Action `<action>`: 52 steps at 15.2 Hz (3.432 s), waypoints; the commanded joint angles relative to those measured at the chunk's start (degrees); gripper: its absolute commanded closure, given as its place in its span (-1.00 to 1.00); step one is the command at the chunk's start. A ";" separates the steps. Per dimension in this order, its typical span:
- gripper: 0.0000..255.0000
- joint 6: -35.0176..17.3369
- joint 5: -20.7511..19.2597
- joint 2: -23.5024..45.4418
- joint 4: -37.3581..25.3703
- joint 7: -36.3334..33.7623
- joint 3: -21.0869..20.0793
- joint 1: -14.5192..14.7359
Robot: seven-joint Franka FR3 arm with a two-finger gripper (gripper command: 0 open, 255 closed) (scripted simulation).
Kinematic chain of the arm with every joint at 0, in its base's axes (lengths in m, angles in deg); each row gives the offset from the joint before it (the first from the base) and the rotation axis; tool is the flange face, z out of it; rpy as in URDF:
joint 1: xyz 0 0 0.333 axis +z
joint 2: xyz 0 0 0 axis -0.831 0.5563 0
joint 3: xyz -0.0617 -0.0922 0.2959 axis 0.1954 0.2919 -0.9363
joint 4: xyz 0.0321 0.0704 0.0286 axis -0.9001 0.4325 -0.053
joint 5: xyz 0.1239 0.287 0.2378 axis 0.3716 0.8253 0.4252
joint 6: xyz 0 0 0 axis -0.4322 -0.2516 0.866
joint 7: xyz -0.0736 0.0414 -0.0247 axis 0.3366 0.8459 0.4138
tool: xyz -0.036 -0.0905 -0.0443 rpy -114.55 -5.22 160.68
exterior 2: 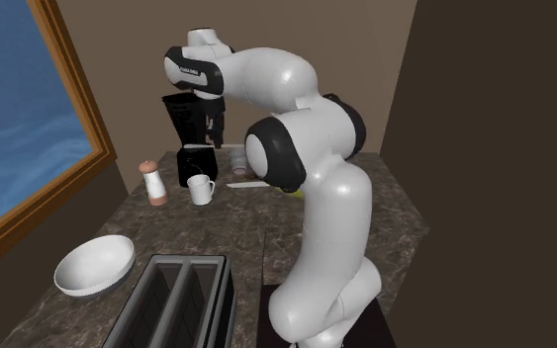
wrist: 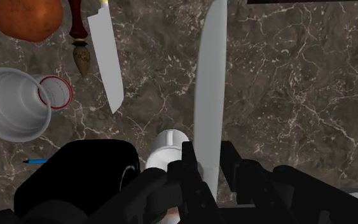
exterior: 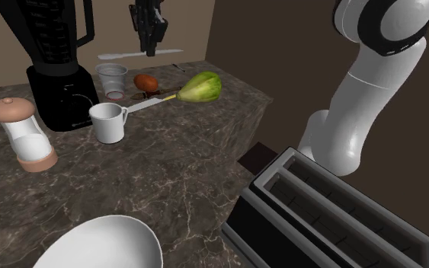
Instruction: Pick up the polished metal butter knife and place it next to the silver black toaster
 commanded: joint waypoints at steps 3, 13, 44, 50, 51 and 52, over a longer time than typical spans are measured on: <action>1.00 -0.87 0.81 -7.05 7.92 -3.15 -1.56 1.57; 1.00 -1.01 4.39 -21.83 22.64 -12.02 -6.84 6.01; 1.00 -16.66 10.39 -31.75 47.58 -20.28 -14.41 11.13; 1.00 -21.52 10.70 -30.75 51.44 -20.41 -15.15 11.25; 1.00 -22.35 10.74 -30.52 52.05 -20.44 -15.29 11.26; 1.00 -23.18 10.78 -30.28 52.64 -20.47 -15.42 11.27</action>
